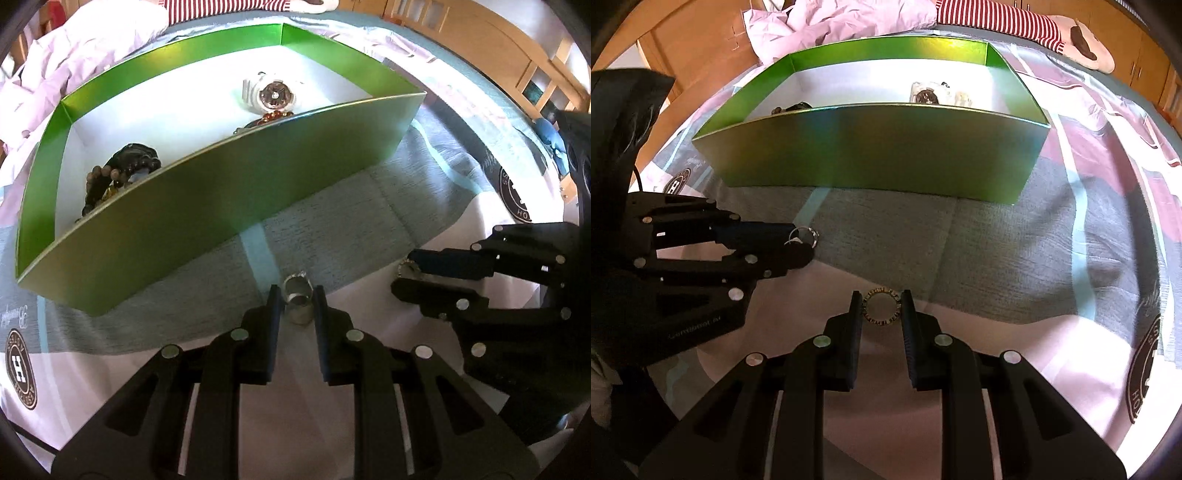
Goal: Organize jewelry
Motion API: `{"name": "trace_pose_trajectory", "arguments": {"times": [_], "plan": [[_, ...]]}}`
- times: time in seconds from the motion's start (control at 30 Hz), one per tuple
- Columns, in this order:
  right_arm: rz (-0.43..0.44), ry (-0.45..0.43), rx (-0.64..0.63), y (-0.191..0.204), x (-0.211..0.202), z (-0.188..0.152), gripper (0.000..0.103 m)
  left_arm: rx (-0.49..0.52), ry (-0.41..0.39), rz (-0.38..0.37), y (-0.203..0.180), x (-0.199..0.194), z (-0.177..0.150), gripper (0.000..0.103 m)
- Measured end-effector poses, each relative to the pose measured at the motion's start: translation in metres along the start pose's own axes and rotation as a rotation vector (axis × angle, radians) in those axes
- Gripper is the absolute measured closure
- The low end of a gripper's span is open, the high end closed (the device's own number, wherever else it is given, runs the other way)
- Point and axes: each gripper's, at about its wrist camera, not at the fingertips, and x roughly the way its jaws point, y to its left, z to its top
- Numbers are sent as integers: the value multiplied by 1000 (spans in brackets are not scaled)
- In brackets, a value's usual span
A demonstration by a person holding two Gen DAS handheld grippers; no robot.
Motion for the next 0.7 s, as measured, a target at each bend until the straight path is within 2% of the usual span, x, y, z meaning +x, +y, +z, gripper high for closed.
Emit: {"name": "trace_pose_trajectory", "arguments": {"times": [0.23, 0.47, 0.63, 0.67, 0.7], "plan": [[12, -8, 0, -2, 2, 0, 82, 8, 13, 1, 3, -3, -3, 84], [23, -13, 6, -5, 2, -1, 82, 36, 20, 8, -6, -2, -6, 72], [18, -14, 5, -5, 2, -1, 82, 26, 3, 24, -6, 2, -3, 71], [18, -14, 6, -5, 2, -1, 82, 24, -1, 27, -6, 3, -2, 74], [17, -14, 7, -4, 3, -1, 82, 28, -8, 38, -7, 3, -2, 85]]}}
